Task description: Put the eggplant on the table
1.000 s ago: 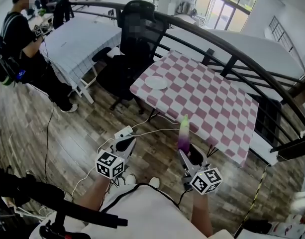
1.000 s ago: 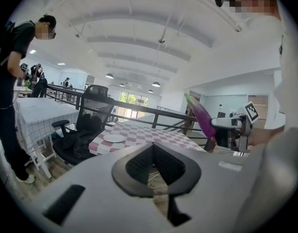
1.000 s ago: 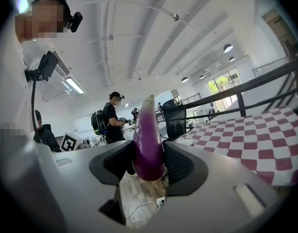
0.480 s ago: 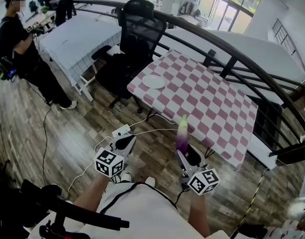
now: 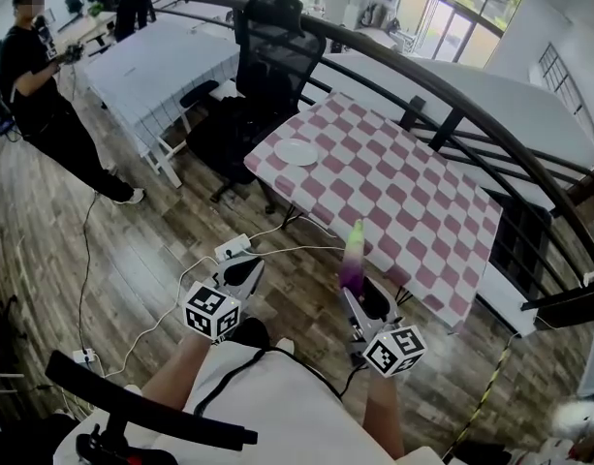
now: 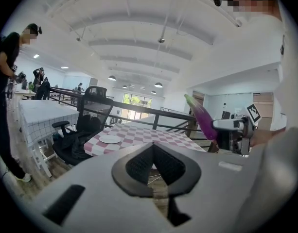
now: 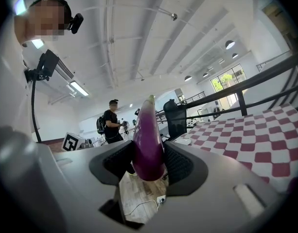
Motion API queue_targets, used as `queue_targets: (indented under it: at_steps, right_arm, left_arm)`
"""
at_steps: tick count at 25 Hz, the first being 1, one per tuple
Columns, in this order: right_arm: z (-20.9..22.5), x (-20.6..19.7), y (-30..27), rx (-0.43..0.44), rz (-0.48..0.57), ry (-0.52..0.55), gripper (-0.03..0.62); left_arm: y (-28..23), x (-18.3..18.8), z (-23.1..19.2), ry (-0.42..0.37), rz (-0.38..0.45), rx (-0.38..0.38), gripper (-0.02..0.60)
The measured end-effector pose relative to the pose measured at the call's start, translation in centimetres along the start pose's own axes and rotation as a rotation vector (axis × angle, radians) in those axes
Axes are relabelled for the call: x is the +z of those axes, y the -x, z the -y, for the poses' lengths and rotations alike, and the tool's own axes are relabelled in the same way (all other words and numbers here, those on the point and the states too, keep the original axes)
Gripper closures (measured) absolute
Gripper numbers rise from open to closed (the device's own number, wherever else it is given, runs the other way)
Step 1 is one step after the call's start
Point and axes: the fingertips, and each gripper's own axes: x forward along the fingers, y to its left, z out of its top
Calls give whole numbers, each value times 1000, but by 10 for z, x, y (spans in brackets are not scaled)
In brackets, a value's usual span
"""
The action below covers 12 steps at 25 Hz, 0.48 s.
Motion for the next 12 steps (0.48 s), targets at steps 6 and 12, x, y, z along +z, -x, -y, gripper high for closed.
queue_targets:
  at_steps: [6, 12]
  right_arm:
    - [12, 4, -2, -6, -2, -12, 381]
    - [24, 9, -12, -19, -11, -14, 381]
  left_arm:
    - [-9, 3, -2, 14, -1, 10, 575]
    - [-27, 1, -12, 30, -12, 7, 575]
